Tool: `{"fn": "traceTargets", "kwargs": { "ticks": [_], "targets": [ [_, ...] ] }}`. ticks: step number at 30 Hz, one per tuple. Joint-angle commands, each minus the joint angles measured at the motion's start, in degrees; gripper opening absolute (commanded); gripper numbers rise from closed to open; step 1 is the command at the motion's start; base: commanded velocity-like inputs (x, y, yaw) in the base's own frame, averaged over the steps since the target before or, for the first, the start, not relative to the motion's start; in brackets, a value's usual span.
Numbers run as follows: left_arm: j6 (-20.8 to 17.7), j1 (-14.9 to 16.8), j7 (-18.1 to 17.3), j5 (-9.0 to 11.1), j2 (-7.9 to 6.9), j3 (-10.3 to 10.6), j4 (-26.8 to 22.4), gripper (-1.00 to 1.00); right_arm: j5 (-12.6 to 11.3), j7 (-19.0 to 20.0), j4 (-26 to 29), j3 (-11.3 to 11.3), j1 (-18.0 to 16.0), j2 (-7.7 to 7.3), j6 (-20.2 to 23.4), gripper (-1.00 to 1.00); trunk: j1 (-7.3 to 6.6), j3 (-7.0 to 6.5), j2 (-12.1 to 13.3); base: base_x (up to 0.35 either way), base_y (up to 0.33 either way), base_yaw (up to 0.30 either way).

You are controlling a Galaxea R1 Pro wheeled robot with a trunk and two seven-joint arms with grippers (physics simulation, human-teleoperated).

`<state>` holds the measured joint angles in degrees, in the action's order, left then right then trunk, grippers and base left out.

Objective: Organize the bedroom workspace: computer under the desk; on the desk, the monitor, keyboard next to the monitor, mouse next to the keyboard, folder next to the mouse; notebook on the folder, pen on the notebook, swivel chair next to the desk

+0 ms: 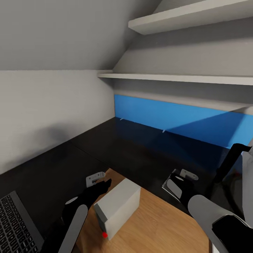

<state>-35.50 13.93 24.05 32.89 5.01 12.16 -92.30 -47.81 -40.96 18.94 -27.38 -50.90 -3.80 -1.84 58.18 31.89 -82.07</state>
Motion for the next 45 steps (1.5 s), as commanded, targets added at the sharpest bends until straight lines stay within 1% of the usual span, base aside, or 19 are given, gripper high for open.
{"fn": "traceTargets", "kwargs": {
  "ticks": [1,23,31,45],
  "targets": [
    [-0.13,0.05,0.56,0.60,0.00,0.05,-0.08,1.00,-1.76,-0.08,-0.75,-0.31,0.01,-0.07,-0.18,1.00,0.02,0.08,-0.03,0.000,0.000,0.000],
    [-0.19,0.05,0.56,0.69,-0.26,0.05,0.27,1.00,-1.61,0.18,0.37,-0.96,0.01,0.11,-0.62,1.00,0.02,0.08,-0.03,-0.003,0.001,0.000],
    [-0.19,0.05,0.56,0.69,-0.26,0.05,0.27,1.00,-1.52,0.18,0.39,-1.08,0.01,0.16,-0.70,1.00,0.02,0.08,-0.03,-0.148,0.118,0.000],
    [-0.19,0.05,0.56,0.69,-0.26,0.05,0.35,1.00,-1.50,0.22,0.39,-1.13,0.01,0.24,-0.71,1.00,0.02,0.08,-0.03,-0.033,0.015,0.000]
  ]
}}
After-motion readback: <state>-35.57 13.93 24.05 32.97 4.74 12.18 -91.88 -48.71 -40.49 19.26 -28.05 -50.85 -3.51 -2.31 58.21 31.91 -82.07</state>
